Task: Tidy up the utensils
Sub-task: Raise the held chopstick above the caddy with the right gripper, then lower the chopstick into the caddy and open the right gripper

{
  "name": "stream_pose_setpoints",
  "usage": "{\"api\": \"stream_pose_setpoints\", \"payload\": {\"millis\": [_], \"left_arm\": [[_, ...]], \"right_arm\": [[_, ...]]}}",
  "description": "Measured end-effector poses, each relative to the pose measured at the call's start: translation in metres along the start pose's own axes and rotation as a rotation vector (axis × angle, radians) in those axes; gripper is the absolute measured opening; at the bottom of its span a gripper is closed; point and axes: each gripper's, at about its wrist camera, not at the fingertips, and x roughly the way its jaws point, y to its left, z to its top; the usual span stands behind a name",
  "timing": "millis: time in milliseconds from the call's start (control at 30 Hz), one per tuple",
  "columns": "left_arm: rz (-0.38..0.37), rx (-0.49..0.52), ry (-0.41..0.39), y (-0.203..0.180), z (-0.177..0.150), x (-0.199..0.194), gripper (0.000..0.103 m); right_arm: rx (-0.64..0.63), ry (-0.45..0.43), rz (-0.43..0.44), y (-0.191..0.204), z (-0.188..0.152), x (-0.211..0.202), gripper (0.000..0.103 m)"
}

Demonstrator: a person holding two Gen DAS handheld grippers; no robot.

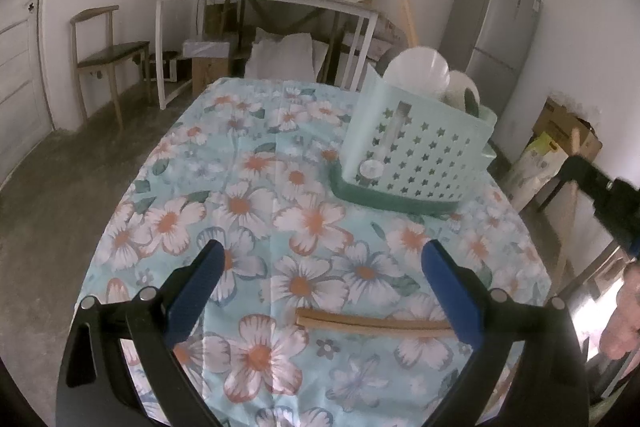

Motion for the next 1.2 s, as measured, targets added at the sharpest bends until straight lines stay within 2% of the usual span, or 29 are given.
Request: {"api": "stream_pose_setpoints", "payload": {"millis": [167,267,433,600,767,967,1200], "left_arm": [[0.019,0.015,0.031,-0.001,-0.004,0.009,0.096],[0.022,0.02,0.045,-0.002,-0.006,0.013,0.097],[0.008,0.026,0.072,-0.004,-0.012,0.019,0.097],[-0.002,0.043,0.081,-0.006,-0.018,0.023,0.097],[-0.008,0.035,0.086,-0.002,-0.019,0.025,0.097],[-0.01,0.005,0.083,0.008,-0.02,0.025,0.097],[-0.015,-0.007,0.079,0.013,-0.021,0.023,0.097]], "right_arm": [[-0.018,-0.044,0.029,0.003,0.018,-0.008,0.005],[-0.06,-0.095,0.053,0.01,0.042,-0.014,0.005],[-0.157,-0.221,0.121,0.028,0.095,-0.02,0.005],[-0.24,-0.341,0.144,0.045,0.141,-0.013,0.005],[-0.282,-0.41,0.105,0.049,0.172,0.005,0.005],[-0.346,-0.443,0.031,0.048,0.182,0.03,0.005],[-0.363,-0.387,-0.052,0.024,0.168,0.066,0.005]]}}
